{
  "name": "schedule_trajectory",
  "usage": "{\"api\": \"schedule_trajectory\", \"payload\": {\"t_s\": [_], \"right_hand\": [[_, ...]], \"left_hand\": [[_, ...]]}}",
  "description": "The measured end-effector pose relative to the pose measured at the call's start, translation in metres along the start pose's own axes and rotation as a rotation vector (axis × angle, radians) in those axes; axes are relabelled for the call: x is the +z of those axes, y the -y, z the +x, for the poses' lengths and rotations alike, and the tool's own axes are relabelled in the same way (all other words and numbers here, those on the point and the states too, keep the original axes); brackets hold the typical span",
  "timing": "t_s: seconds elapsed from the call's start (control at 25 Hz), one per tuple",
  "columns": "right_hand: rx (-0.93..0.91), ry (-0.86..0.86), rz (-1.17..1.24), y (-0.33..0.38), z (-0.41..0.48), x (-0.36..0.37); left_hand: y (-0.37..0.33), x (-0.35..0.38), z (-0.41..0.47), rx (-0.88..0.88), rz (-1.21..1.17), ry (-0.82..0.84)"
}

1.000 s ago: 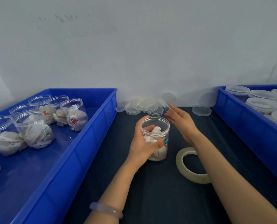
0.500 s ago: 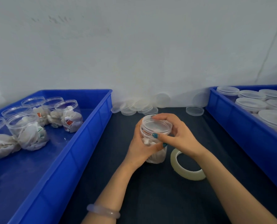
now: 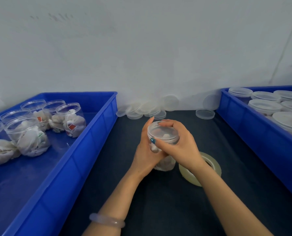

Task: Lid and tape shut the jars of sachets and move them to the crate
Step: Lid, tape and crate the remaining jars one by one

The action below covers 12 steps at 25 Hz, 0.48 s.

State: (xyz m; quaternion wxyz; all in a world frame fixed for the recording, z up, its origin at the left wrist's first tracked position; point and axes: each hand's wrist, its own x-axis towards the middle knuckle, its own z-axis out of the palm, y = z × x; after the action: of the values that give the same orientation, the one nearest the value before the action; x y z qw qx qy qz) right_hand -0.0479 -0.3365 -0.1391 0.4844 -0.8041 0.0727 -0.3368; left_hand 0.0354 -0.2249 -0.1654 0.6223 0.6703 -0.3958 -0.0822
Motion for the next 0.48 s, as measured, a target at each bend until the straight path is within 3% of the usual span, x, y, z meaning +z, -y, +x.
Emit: {"api": "schedule_trajectory", "payload": {"t_s": [0.28,0.48], "right_hand": [[0.065,0.178,0.246,-0.008,-0.010,-0.007],[0.095,0.322,0.128,-0.021,-0.010,-0.015]], "left_hand": [[-0.005,0.001,-0.003,0.109,-0.010,-0.105],[-0.006,0.001,-0.004,0.141,-0.011,-0.181]]}}
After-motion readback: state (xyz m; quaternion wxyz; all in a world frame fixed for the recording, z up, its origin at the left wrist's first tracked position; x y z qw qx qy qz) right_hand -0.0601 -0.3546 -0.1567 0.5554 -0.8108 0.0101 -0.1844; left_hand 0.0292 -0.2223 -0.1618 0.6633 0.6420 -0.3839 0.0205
